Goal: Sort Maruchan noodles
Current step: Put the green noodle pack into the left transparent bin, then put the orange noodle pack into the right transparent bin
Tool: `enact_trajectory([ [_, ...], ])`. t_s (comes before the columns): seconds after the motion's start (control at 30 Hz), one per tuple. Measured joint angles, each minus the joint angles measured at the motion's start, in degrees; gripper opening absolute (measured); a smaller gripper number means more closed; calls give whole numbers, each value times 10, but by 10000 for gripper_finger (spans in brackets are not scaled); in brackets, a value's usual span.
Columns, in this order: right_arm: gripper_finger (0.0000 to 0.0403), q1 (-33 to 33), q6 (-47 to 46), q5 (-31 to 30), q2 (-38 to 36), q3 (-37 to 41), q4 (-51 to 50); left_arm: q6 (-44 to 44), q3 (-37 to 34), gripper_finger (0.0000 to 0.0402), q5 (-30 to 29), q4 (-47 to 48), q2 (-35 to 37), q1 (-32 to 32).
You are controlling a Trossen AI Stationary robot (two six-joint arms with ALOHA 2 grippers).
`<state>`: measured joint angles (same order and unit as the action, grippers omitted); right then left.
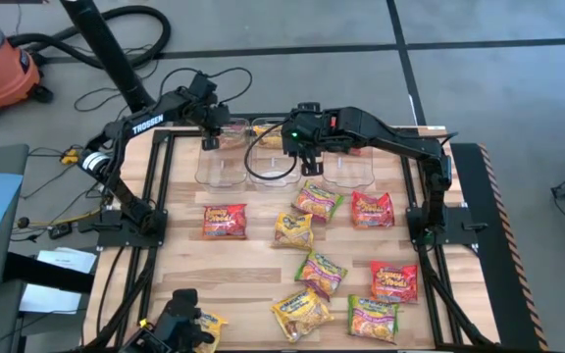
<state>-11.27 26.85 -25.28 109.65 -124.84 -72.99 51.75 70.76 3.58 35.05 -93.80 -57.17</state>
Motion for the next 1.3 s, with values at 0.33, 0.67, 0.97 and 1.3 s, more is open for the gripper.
enact_trajectory([
  [0.33, 133, 0, 0, 0, 0, 0, 0, -59, 0, 113, -84, -66, 0, 2],
  [0.67, 133, 0, 1, -2, 0, 0, -19, -84, 0, 114, -101, -60, 10, 42],
  [0.97, 133, 0, -21, -4, -14, 0, -56, -149, 0, 114, -120, -62, 91, 87],
  [1.3, 133, 1, -175, -4, -41, 0, -156, -191, 0, 114, -120, -61, 203, 154],
])
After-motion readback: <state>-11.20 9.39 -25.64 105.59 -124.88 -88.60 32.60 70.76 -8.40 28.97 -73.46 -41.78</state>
